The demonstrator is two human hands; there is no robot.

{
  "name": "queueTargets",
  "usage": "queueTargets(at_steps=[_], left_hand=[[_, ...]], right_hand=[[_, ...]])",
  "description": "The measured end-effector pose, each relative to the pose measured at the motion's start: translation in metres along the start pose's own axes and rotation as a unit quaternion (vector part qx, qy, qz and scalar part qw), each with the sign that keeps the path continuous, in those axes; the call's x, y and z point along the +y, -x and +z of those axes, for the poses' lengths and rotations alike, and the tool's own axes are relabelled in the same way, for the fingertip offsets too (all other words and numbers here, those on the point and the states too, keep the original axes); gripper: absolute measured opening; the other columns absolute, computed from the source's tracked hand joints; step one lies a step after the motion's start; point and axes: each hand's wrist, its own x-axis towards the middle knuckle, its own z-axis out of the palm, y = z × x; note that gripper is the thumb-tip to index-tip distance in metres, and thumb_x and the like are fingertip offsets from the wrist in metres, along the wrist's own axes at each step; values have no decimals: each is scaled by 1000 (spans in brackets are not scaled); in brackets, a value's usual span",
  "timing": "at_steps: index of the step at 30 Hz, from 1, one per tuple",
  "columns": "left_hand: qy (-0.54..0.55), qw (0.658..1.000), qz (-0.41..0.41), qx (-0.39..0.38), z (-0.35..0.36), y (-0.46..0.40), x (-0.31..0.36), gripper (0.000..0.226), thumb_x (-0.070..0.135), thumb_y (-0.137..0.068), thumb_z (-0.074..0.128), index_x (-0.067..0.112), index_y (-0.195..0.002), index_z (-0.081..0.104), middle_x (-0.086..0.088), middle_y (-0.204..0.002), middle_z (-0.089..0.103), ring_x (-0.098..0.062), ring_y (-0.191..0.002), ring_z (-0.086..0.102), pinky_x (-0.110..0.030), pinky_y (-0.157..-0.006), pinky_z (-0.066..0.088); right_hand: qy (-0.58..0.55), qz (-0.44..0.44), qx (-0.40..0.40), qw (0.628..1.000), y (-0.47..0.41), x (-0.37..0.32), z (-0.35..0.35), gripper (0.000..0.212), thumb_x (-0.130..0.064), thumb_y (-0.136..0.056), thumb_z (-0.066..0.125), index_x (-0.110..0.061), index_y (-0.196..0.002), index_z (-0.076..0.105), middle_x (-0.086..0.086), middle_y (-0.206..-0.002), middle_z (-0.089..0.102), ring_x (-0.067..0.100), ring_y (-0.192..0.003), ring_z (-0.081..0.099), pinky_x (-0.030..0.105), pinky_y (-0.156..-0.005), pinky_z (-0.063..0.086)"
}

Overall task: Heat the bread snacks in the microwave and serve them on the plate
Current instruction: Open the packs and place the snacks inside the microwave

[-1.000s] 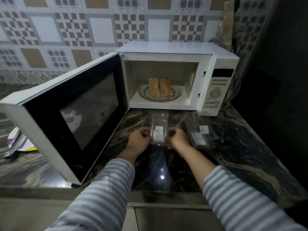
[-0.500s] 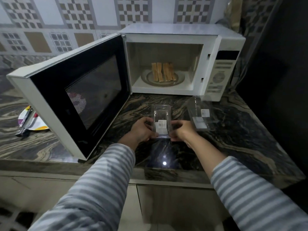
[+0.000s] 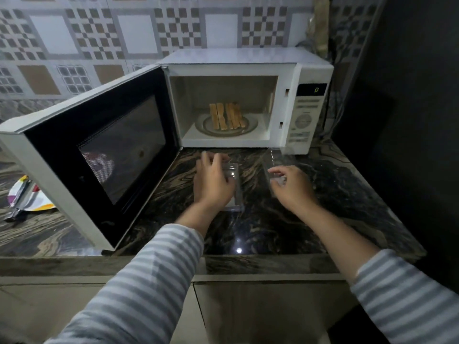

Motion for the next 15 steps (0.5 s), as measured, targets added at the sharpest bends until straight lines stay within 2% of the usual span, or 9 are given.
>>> queueTargets(at_steps=[1, 3, 5, 8, 10, 12, 15], left_hand=[[10, 999, 26, 20, 5, -1, 9, 37, 12, -79, 61, 17, -116, 56, -8, -118, 43, -27, -112, 43, -39, -88, 45], [58, 998, 41, 3, 21, -4, 25, 33, 9, -81, 58, 13, -113, 58, -12, -113, 49, -30, -104, 51, -40, -86, 47], [110, 991, 3, -73, 40, -6, 39, 33, 10, -84, 55, 13, -117, 57, -14, -114, 53, -31, -103, 55, -38, -91, 46], [145, 975, -48, -162, 67, -9, 49, 39, 19, -88, 56, 16, -127, 51, -14, -124, 53, -28, -114, 52, -32, -97, 40], [145, 972, -59, -175, 82, -10, 50, 42, 23, -90, 54, 20, -132, 48, -13, -131, 51, -27, -120, 49, -34, -100, 40], [150, 969, -78, -178, 93, -12, 49, 42, 25, -91, 53, 20, -133, 47, -12, -132, 52, -28, -119, 50, -33, -99, 40], [182, 959, -127, -177, 101, -8, 48, 37, 20, -91, 55, 15, -128, 53, -9, -114, 64, -25, -104, 60, -29, -87, 45]], right_hand=[[10, 2, 22, 1000, -3, 6, -7, 25, -16, -87, 63, -21, -111, 67, 8, -114, 59, 26, -106, 56, 29, -89, 44], [29, 32, 46, 998, -8, 19, -18, 29, -20, -88, 61, -20, -117, 64, 10, -120, 56, 29, -112, 53, 33, -94, 43], [35, 75, 43, 996, -15, 31, -21, 34, -23, -90, 60, -17, -123, 59, 12, -126, 54, 29, -117, 51, 33, -98, 41], [-14, 152, 22, 988, -25, 43, -19, 38, -27, -93, 56, -15, -130, 53, 10, -133, 54, 26, -121, 51, 32, -98, 40], [-65, 193, 13, 979, -29, 48, -15, 36, -27, -95, 53, -18, -130, 53, 8, -130, 57, 26, -115, 56, 32, -97, 44], [-110, 217, 4, 970, -31, 51, -10, 30, -26, -94, 53, -20, -123, 56, 7, -123, 61, 25, -106, 60, 41, -94, 50], [-161, 247, 5, 955, -31, 55, -3, 20, -18, -93, 56, -24, -112, 59, 5, -112, 63, 23, -95, 63, 39, -81, 57]])
